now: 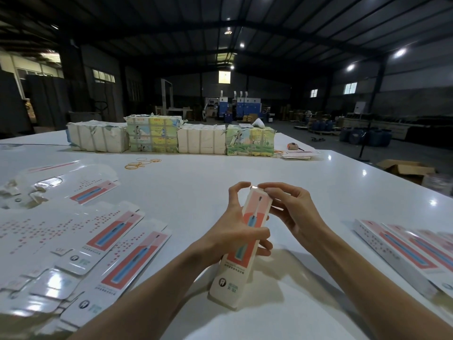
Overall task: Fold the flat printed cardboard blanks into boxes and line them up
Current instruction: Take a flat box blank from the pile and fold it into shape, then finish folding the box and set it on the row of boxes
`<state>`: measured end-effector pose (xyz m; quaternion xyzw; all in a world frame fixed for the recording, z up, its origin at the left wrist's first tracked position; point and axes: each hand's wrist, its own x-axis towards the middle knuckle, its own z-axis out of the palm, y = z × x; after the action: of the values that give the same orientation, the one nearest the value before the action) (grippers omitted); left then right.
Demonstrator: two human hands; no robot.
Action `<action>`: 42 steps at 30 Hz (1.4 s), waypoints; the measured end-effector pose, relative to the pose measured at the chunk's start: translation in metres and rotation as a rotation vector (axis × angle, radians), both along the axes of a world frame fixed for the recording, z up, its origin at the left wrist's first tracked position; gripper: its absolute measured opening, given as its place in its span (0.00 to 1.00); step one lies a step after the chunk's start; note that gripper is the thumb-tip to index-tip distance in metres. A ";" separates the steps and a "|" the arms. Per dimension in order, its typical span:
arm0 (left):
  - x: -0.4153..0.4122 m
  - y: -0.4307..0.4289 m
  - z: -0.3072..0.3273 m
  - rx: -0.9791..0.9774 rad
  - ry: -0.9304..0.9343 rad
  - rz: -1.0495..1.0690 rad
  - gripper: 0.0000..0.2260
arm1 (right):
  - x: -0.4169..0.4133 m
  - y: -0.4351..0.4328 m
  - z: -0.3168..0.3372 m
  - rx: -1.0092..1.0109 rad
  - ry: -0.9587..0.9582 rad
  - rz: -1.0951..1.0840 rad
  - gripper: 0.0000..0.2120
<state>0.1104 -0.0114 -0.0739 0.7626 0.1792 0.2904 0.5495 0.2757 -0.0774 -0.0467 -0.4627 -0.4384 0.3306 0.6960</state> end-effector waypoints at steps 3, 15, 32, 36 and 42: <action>-0.001 0.001 0.000 -0.006 -0.010 0.006 0.45 | 0.001 -0.002 0.002 -0.002 -0.018 0.057 0.12; -0.001 0.003 0.002 -0.156 -0.058 0.071 0.39 | -0.014 0.001 -0.012 0.055 -0.391 -0.096 0.07; 0.001 0.001 0.007 -0.691 -0.554 0.031 0.32 | -0.041 -0.009 -0.017 -0.167 -1.161 -0.162 0.36; 0.001 0.002 0.004 -0.417 -0.201 0.054 0.33 | -0.019 -0.018 -0.001 -0.235 -1.168 -0.256 0.28; 0.001 0.007 -0.022 0.230 0.181 0.083 0.07 | 0.042 -0.078 -0.012 -0.534 -1.246 -0.528 0.23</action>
<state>0.1110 -0.0043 -0.0955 0.8356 0.2248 0.2616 0.4276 0.3174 -0.1555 -0.0583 -0.8096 -0.5313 -0.0775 0.2372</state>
